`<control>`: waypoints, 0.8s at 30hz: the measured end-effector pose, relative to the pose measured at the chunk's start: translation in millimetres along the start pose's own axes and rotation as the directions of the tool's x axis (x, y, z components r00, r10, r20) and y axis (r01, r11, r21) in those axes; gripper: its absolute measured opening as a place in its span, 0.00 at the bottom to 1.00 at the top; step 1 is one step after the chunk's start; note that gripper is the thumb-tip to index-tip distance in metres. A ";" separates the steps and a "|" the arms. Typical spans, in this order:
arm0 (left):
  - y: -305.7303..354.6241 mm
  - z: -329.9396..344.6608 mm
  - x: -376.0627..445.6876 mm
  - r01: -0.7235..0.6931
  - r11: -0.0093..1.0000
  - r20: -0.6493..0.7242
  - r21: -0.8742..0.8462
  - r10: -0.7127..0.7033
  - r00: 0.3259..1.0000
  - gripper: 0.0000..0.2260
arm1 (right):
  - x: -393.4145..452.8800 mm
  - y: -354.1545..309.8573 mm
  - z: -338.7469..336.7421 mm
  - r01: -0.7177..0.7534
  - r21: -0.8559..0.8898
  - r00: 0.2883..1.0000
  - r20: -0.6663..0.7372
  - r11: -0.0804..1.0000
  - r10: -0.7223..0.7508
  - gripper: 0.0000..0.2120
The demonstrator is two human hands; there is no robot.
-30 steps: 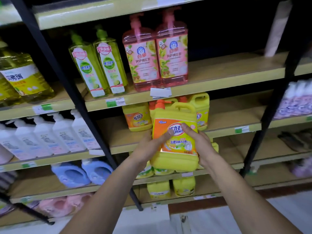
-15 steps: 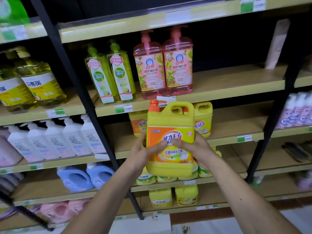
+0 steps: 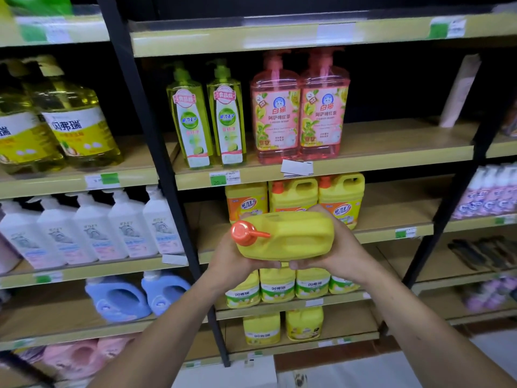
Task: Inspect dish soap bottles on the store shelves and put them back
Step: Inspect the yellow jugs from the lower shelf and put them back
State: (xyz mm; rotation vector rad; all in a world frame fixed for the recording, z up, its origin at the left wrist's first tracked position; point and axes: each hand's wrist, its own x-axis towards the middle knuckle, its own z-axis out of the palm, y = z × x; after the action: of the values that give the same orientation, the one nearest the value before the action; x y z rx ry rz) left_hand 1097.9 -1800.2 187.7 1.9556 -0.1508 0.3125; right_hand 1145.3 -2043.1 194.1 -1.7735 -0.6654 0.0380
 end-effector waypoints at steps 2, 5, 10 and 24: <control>0.0 -7.2 -0.2 -0.021 1.000 0.012 -0.018 0.021 1.000 0.39 | 0.7 -4.7 6.6 0.038 -0.032 0.999 -0.018 0.999 -0.038 0.37; -3.0 -17.2 -0.1 -0.056 0.998 0.024 -0.018 0.057 0.998 0.40 | 2.3 -6.2 12.7 0.112 -0.132 0.994 0.011 0.985 -0.111 0.38; -1.8 -22.1 -12.2 -0.315 0.949 -0.089 0.025 0.316 0.944 0.30 | -4.7 -17.5 24.4 0.191 -0.180 0.970 -0.113 0.965 -0.213 0.25; -27.5 -56.3 -11.1 0.285 0.958 0.067 -0.017 -0.283 0.957 0.09 | -15.4 -53.7 45.3 0.410 -0.583 0.869 0.015 0.701 -0.495 0.38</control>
State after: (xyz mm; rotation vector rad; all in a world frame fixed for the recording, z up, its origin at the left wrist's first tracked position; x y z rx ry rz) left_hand 1085.8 -1738.1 181.0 1.9306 0.0852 0.0583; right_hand 1093.9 -2001.9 223.1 -2.0972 -1.0761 -0.6990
